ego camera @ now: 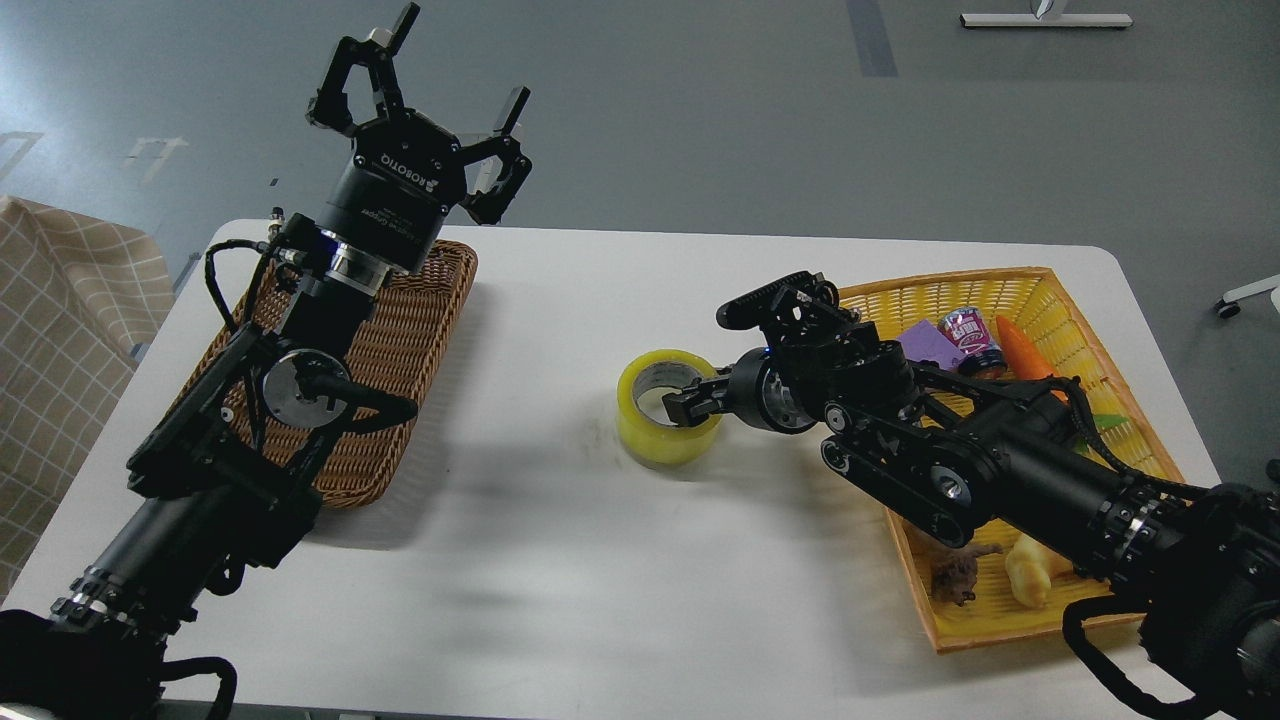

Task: Place and transfer tape with both arms
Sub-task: 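Carry the tape roll out of the tray and set it on the table, then open the right gripper and raise it away from the tape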

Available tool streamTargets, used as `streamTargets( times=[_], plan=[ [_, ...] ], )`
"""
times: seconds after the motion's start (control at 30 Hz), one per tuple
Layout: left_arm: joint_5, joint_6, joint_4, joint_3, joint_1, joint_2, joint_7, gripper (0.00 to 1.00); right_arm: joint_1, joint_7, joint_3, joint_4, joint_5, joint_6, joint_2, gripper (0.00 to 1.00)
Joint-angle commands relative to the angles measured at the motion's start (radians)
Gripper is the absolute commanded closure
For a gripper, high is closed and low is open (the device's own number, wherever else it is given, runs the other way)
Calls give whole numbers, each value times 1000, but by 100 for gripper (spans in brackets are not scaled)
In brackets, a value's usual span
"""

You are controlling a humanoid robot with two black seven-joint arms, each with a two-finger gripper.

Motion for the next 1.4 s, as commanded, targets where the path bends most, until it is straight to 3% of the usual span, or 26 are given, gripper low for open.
streamTargets(
  times=[0.0,0.33,0.4,0.43,0.57,0.6,0.63,0.7,0.73,0.77,1.24,1.37],
  plan=[
    [-1,0,1,0,0,0,0,2,-6,0,0,0,0,0,0,100],
    [0,0,1,0,1,-2,0,2,-11,0,0,0,2,0,0,100],
    [0,0,1,0,1,-2,0,2,-11,0,2,0,2,0,0,88],
    [-1,0,1,0,1,-2,0,2,-11,0,2,2,2,0,0,75],
    [-1,0,-1,2,1,-2,0,2,-11,0,3,2,2,0,0,63],
    [-1,0,-1,2,1,0,0,2,-11,0,5,2,3,0,0,56],
    [-1,0,-1,2,1,0,0,2,-11,0,9,2,6,0,0,42],
    [-1,0,-1,2,1,1,0,2,-11,1,11,2,14,0,0,26],
    [-1,0,-1,2,1,3,0,2,-12,3,12,2,17,0,0,9],
    [-1,0,-1,2,1,4,0,2,-14,3,12,3,17,0,0,5],
    [-1,0,-1,3,0,17,0,2,17,3,176,55,19,0,-5,0],
    [0,0,-1,3,0,17,0,2,26,6,242,147,20,0,-109,0]
  ],
)
